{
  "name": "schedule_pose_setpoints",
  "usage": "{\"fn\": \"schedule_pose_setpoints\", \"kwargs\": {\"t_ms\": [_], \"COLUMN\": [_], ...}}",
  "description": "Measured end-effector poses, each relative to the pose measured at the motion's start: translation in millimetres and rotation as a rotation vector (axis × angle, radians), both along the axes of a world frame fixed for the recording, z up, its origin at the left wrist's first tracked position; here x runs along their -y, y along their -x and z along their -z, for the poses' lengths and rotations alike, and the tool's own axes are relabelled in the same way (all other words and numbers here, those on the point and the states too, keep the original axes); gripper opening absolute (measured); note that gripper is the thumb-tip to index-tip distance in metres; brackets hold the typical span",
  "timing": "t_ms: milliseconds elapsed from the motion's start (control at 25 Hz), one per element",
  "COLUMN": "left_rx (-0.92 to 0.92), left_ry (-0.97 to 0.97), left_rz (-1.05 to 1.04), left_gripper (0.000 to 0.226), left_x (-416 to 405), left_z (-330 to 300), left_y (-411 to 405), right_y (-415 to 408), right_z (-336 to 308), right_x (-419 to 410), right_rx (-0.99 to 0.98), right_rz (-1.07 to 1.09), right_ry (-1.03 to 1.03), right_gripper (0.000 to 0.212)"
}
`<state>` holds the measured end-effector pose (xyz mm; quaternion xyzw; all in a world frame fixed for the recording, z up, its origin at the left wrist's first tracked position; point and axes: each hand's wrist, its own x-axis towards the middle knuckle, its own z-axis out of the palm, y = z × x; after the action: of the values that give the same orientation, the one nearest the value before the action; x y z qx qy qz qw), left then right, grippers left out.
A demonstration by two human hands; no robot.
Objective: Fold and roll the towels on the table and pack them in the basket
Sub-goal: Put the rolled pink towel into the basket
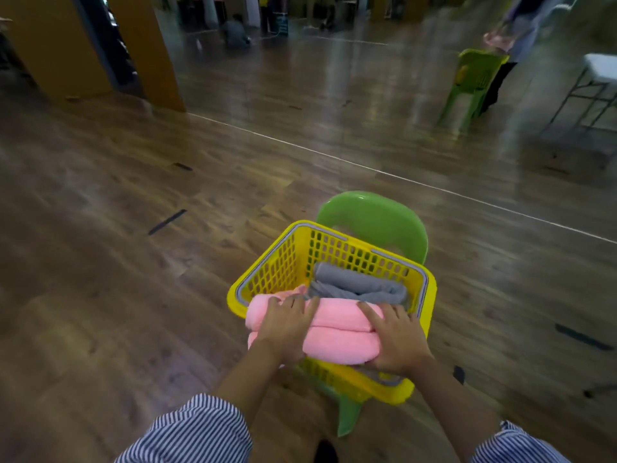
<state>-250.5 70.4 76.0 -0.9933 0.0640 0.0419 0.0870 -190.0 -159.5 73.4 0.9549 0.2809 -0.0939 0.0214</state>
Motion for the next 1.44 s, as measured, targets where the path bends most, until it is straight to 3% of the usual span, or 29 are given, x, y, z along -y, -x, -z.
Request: {"fn": "schedule_pose_setpoints", "kwargs": {"t_ms": [360, 720, 960, 1200, 1320, 1440], "left_rx": [-0.039, -0.192, -0.335, -0.282, -0.234, -0.23], "left_ry": [0.085, 0.182, 0.207, 0.223, 0.295, 0.376], "left_rz": [0.071, 0.132, 0.11, 0.071, 0.042, -0.04], "left_gripper": [0.097, 0.093, 0.098, 0.109, 0.104, 0.091], "left_x": [-13.1, -12.8, -9.3, -17.6, -34.9, -63.6], "left_z": [36.0, 117.2, 171.4, 186.2, 183.4, 183.7], "left_y": [-176.4, -264.9, -273.5, -250.0, -220.9, -186.2], "right_y": [-144.8, -197.5, -202.8, -200.4, -187.6, -158.9], "right_z": [29.7, 100.7, 139.9, 153.1, 151.5, 145.9], "right_x": [-5.2, -12.1, -17.2, -20.5, -30.2, -56.3], "right_rx": [0.069, -0.004, -0.02, -0.031, 0.024, 0.024], "right_rz": [0.131, 0.29, 0.29, 0.292, 0.299, 0.176], "right_ry": [0.012, 0.041, 0.164, 0.205, 0.146, 0.07], "right_gripper": [0.113, 0.114, 0.114, 0.118, 0.116, 0.107]}}
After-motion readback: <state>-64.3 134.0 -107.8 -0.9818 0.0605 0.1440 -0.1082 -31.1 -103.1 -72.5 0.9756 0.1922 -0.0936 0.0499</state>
